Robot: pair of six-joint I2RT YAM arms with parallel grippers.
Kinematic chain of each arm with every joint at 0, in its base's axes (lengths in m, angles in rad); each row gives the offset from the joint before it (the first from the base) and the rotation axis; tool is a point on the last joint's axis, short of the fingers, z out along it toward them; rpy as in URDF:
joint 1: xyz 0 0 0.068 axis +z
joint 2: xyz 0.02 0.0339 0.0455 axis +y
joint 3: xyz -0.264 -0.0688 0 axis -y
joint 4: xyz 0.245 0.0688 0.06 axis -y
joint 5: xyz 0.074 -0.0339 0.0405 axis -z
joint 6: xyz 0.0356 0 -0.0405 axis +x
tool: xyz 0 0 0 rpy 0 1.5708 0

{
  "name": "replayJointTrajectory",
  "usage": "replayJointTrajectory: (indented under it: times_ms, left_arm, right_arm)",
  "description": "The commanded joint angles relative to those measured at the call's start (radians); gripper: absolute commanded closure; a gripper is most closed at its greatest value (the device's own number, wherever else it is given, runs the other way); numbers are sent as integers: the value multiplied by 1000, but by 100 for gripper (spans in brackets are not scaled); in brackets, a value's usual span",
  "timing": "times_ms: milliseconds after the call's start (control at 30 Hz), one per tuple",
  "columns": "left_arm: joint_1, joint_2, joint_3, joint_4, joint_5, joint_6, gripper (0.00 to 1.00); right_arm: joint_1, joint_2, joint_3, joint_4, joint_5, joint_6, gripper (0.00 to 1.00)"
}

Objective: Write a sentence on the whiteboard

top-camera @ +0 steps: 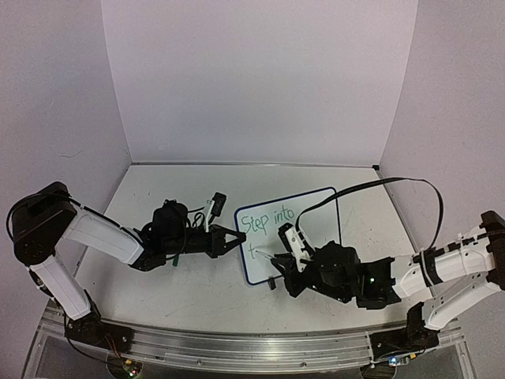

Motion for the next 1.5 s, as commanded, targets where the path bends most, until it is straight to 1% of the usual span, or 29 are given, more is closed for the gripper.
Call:
replayJointTrajectory:
  times_ms: [0,633,1233,1467]
  left_arm:
    - [2,-1,11,-37,-27,0,100]
    - [0,2,13,-38,-27,-2,100]
    - [-6,14,17,-37,-27,-6,100]
    - [-8,15,19,-37,-29,-6,100]
  right_arm:
    - [-2,11,-6,39,-6,-6,100]
    - [-1,13,-23,66,44,6,100]
    - [-1,40,-6,91,13,-21,100]
    - [-2,11,-26,87,82,-12,100]
